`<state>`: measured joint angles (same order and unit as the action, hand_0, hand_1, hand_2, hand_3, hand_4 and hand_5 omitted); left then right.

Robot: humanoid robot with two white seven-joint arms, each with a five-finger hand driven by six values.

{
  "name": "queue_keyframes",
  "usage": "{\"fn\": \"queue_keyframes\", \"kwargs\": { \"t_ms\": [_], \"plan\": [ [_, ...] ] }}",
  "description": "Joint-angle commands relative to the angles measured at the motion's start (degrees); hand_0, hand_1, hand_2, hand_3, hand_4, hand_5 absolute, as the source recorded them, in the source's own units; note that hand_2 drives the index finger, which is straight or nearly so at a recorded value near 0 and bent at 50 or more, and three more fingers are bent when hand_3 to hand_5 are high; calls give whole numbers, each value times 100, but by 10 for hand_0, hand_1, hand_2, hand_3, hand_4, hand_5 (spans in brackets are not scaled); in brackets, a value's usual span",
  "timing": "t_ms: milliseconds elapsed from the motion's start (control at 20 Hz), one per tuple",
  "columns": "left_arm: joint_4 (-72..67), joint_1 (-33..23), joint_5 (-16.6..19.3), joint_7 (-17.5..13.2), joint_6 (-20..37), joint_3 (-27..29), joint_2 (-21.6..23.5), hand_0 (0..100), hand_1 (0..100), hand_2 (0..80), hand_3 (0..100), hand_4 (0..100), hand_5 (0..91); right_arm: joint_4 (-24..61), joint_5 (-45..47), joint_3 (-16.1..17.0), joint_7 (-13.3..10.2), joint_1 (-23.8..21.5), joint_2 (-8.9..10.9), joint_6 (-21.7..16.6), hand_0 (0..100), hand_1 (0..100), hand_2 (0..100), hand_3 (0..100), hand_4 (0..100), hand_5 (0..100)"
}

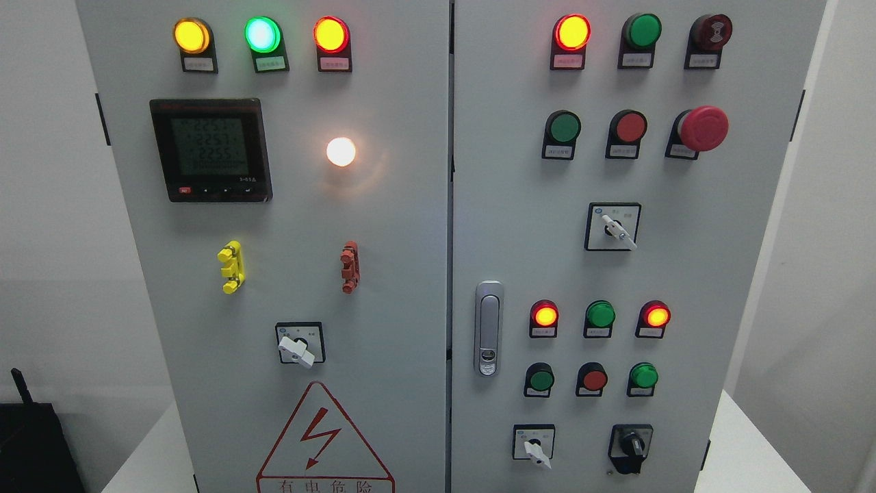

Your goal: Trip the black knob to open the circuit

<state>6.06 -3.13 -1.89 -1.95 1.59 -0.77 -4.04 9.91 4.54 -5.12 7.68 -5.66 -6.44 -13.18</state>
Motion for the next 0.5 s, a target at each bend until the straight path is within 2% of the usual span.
{"fn": "queue_keyframes", "kwargs": {
  "t_ms": [0, 200, 300, 350, 450],
  "plan": [
    [1, 23, -14, 1, 8, 7, -9, 120, 389, 0, 0, 0, 0, 414, 12, 177, -82, 30, -24, -45, 70, 418, 0, 412, 294, 74],
    [1, 14, -14, 1, 8, 7, -9, 120, 389, 0, 0, 0, 0, 968, 20, 345, -109, -5, -33, -45, 72, 463, 0, 538, 368, 159],
    [1, 14, -14, 1, 8, 7, -9, 120, 389, 0, 0, 0, 0, 1223, 29, 363, -240, -22, -33, -53, 95, 505, 0, 662, 433, 232],
    [1, 23, -14, 1, 8, 7, -9, 120, 389, 0, 0, 0, 0, 1311, 29, 363, -293, -23, -33, -79, 100, 513, 0, 664, 440, 236],
    [1, 23, -14, 1, 8, 7, -9, 120, 389, 0, 0, 0, 0, 1417, 29, 363, -311, -31, -33, -219, 116, 561, 0, 730, 504, 313]
  ]
}}
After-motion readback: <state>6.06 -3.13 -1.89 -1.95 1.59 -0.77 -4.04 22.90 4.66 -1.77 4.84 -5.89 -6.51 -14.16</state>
